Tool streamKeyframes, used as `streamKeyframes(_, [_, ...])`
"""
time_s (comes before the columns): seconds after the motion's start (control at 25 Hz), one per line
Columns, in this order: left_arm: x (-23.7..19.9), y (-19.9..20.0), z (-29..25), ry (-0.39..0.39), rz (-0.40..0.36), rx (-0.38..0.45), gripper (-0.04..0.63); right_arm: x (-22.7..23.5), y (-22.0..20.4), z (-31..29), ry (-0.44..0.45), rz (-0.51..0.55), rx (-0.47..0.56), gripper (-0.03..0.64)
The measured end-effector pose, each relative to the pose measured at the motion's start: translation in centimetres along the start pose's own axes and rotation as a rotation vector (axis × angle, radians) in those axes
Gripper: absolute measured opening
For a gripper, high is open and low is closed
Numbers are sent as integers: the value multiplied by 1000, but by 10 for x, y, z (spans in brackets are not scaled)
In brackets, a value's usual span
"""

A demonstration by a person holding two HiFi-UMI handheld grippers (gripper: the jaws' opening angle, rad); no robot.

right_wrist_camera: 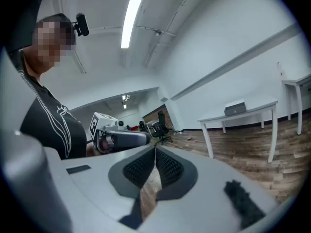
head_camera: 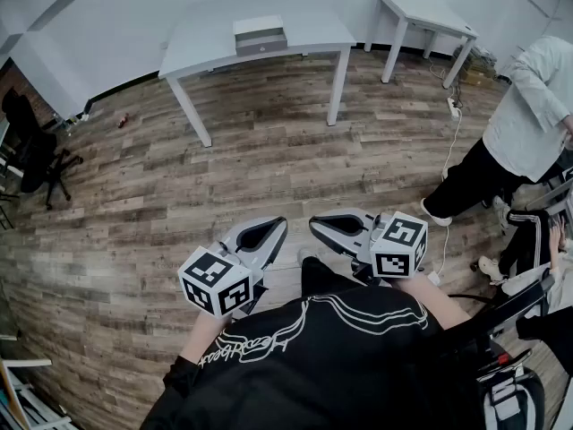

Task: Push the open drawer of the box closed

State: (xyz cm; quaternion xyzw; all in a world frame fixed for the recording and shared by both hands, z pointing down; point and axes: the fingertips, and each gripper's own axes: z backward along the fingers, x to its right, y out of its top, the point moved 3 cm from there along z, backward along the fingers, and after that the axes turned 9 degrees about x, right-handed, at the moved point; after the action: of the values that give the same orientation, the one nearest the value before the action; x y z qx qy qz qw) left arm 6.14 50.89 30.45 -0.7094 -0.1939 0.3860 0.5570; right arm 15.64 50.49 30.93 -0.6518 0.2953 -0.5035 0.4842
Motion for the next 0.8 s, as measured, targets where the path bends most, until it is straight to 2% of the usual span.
streamKeyframes(0.16, [-32, 0, -11, 15, 11, -10, 8, 28, -3, -20, 0, -19, -1, 11])
streamKeyframes(0.32, [-73, -1, -34, 31, -1, -43, 8, 77, -2, -45, 5, -46, -3, 11])
streamKeyframes(0.56, [-182, 19, -102, 88, 57, -64, 8, 190, 18, -105, 28, -81, -11, 11])
streamKeyframes(0.8, [-290, 59, -186, 109, 57, -98, 8, 313, 63, -164, 25, -107, -3, 11])
